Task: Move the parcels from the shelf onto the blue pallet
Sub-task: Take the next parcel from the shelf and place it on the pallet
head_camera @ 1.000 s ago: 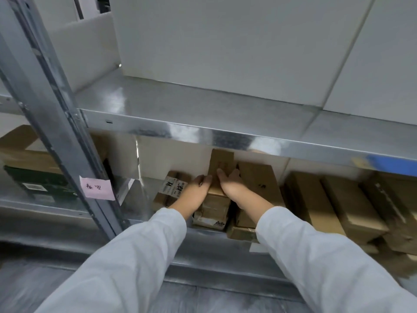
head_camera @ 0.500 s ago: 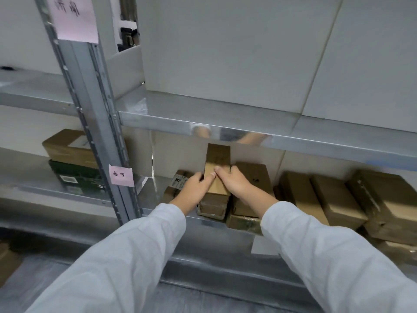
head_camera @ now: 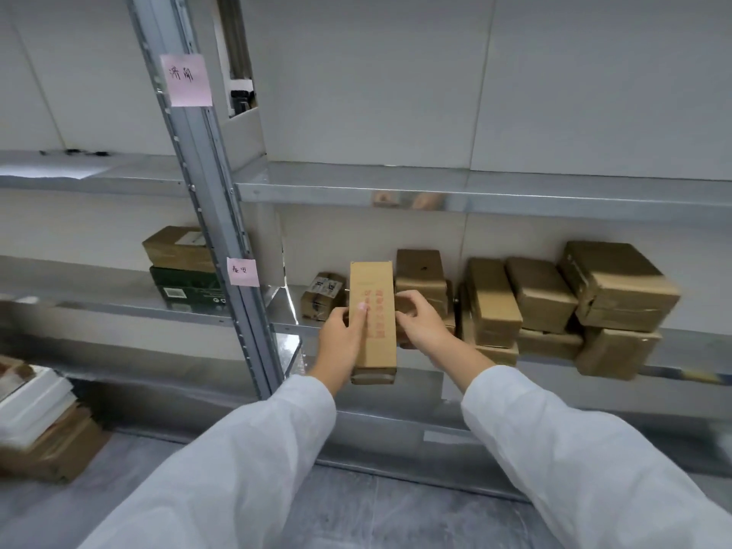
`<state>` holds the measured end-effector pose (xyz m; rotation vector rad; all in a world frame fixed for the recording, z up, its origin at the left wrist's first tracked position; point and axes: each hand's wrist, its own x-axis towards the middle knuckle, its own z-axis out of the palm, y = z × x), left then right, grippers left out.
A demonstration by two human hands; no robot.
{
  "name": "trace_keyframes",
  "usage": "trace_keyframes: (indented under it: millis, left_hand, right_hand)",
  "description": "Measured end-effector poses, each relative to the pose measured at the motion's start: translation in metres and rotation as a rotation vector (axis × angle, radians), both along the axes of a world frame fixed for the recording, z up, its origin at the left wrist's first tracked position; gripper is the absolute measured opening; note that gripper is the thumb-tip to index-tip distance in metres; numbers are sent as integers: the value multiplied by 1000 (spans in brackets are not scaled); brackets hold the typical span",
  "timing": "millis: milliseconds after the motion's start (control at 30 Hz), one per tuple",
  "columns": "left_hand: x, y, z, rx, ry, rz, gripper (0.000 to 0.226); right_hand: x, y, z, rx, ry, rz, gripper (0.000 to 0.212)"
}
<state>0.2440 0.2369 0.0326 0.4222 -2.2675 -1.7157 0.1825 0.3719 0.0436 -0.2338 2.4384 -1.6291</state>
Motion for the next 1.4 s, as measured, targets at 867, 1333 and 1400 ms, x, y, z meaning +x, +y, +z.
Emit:
trace_keyframes:
  millis: [867,1333,1400]
  left_hand:
    - [63,21,19,220,-8,-149,44]
    - [48,32,25,227,5,-149,60]
    - [47,33,27,218,13,-155,57]
  right_hand:
    - [52,53,1,9,-262,-41,113]
    - [50,79,18,-173,-311,-150,27]
    - [49,84,21,-222,-343,-137,27]
